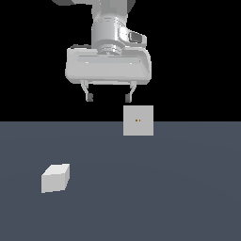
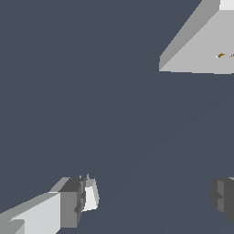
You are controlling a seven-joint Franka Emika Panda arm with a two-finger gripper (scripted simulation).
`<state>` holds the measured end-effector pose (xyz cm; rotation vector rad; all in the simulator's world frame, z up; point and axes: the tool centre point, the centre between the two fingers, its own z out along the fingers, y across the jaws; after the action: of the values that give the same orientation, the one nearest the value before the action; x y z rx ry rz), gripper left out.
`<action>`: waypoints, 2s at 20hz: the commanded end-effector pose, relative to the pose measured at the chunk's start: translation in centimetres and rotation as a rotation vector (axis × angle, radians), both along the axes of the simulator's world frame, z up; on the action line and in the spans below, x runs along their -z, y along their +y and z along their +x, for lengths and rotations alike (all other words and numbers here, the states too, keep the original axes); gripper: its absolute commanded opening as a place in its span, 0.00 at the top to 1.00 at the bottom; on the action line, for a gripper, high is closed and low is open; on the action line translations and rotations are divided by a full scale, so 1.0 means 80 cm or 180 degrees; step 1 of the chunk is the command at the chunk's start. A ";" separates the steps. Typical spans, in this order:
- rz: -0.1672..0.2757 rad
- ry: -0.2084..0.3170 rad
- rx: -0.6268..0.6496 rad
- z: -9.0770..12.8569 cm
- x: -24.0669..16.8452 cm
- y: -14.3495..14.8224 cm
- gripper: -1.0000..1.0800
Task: Plug the charger into the wall socket.
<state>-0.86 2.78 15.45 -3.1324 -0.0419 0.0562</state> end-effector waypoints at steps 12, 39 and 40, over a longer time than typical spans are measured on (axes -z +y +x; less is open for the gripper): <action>0.0003 -0.0050 -0.0108 -0.021 0.017 0.016 0.04; 0.0015 -0.0312 -0.0668 -0.128 0.115 0.090 0.04; 0.0015 -0.0312 -0.0668 -0.128 0.115 0.089 0.04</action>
<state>-11.07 9.92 6.28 -3.1101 -0.3689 -0.0935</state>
